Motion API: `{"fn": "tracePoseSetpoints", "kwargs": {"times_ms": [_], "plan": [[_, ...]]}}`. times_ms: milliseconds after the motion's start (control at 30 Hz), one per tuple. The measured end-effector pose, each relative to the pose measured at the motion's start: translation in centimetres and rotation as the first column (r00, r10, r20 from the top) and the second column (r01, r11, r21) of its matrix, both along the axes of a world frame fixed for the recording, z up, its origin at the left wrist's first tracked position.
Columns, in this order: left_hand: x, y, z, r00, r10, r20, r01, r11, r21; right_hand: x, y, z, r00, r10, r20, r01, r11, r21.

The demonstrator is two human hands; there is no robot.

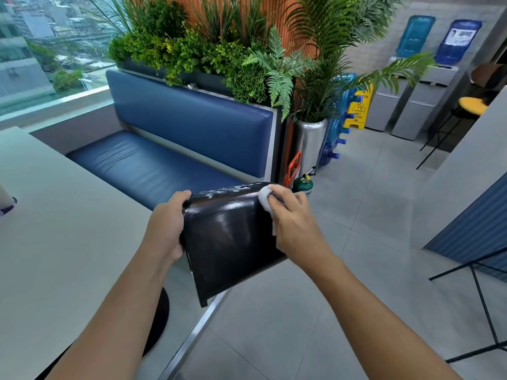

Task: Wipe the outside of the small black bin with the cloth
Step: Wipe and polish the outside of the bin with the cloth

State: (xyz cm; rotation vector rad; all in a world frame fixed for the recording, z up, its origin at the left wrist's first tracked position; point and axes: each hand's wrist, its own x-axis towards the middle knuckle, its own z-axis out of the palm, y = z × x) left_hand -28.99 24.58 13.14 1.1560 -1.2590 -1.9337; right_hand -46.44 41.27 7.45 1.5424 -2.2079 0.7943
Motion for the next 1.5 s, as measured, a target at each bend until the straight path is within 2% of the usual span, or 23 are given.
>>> {"fn": "tracePoseSetpoints", "kwargs": {"times_ms": [200,600,867,1000,1200,1367,1433,1500], "plan": [[0.1,-0.1,0.4,1.0,0.006,0.001,-0.006,1.0,-0.027,-2.1,1.5,-0.5,0.986,-0.126,0.105,0.127,0.992,-0.005],[0.8,-0.8,1.3,0.995,0.1,-0.011,-0.099,0.995,0.033,-0.5,5.1,-6.1,0.999,-0.04,0.012,0.041,0.994,-0.098],[0.5,-1.4,1.5,0.985,0.168,-0.044,-0.165,0.983,0.079,1.9,6.0,-7.9,0.998,-0.052,0.046,0.057,0.992,-0.115],[-0.3,-1.3,1.5,0.976,0.209,-0.059,-0.202,0.974,0.101,4.6,4.8,-8.0,0.997,0.016,0.08,-0.008,0.995,-0.096],[-1.6,-0.6,1.4,0.967,0.243,-0.077,-0.234,0.967,0.104,9.0,2.4,-8.1,0.98,0.195,0.026,-0.193,0.978,-0.077],[-1.9,-0.4,0.7,0.967,0.241,-0.077,-0.234,0.968,0.089,10.4,1.9,-7.4,0.962,0.272,0.035,-0.268,0.959,-0.088],[-1.7,-0.4,0.7,0.967,0.242,-0.081,-0.234,0.967,0.103,9.4,2.1,-6.3,0.971,0.214,0.102,-0.197,0.968,-0.154],[-1.4,-0.6,0.7,0.965,0.25,-0.08,-0.24,0.964,0.118,7.1,2.5,-4.8,0.975,0.095,0.199,-0.043,0.967,-0.249]]}}
